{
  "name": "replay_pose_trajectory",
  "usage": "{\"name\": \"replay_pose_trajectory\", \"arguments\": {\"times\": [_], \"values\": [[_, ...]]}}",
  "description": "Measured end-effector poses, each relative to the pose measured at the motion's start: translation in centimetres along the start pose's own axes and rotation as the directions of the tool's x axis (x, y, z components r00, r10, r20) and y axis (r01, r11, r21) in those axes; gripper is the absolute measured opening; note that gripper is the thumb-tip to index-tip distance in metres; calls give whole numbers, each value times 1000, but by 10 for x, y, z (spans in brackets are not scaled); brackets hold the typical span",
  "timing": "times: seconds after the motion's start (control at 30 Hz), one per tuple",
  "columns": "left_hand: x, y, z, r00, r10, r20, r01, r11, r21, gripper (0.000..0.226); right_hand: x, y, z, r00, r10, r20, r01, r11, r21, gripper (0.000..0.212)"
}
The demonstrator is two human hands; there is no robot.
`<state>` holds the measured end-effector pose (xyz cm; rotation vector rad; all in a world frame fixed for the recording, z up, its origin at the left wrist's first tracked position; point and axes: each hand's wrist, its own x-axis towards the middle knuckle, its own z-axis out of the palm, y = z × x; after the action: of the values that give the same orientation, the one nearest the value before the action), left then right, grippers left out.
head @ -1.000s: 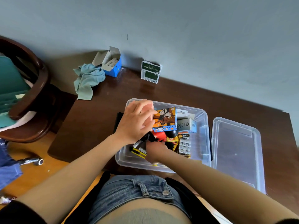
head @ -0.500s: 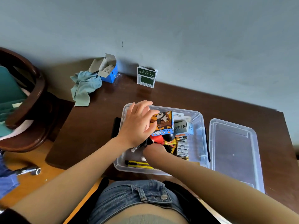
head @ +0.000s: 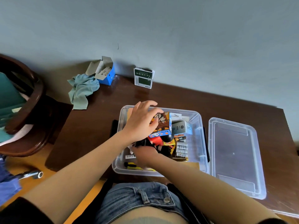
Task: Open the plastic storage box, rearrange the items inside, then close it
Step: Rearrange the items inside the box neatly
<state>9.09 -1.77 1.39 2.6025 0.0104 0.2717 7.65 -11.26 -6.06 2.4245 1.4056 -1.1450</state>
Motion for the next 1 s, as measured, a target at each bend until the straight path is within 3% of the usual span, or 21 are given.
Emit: {"name": "replay_pose_trajectory", "arguments": {"times": [0.13, 0.33, 0.47, 0.53, 0.63, 0.7, 0.77, 0.87, 1.0], "values": [[-3, -1, -7, 1000, -6, 10, 6, 1000, -8, 25, 14, -11, -3, 992, -96, -84, 78, 979, -189, 28], [7, 14, -8, 998, 56, 14, -55, 998, -9, 23, 10, -15, 1, 986, -167, -3, 156, 925, -346, 26], [24, 37, 1, 971, 226, 76, -222, 973, -59, 21, -20, -1, -20, 986, -164, 27, 166, 958, -235, 20], [36, 51, 12, 932, 294, 213, -290, 956, -54, 23, -42, 14, -30, 984, -173, 35, 177, 969, -171, 23], [55, 71, 35, 814, 281, 508, -415, 893, 172, 27, -77, 35, -37, 988, -144, -50, 141, 988, -67, 29], [65, 79, 50, 751, 201, 629, -470, 832, 296, 29, -96, 46, -38, 979, -102, -178, 109, 994, 32, 29], [73, 84, 61, 735, 128, 666, -467, 807, 361, 27, -108, 57, -39, 960, -45, -277, 87, 986, 139, 27], [80, 89, 70, 747, 96, 658, -455, 796, 400, 22, -116, 75, -40, 948, 66, -312, 31, 955, 295, 21], [82, 83, 67, 784, 67, 617, -368, 851, 375, 25, -122, 92, -29, 911, 199, -360, -82, 946, 315, 24]]}}
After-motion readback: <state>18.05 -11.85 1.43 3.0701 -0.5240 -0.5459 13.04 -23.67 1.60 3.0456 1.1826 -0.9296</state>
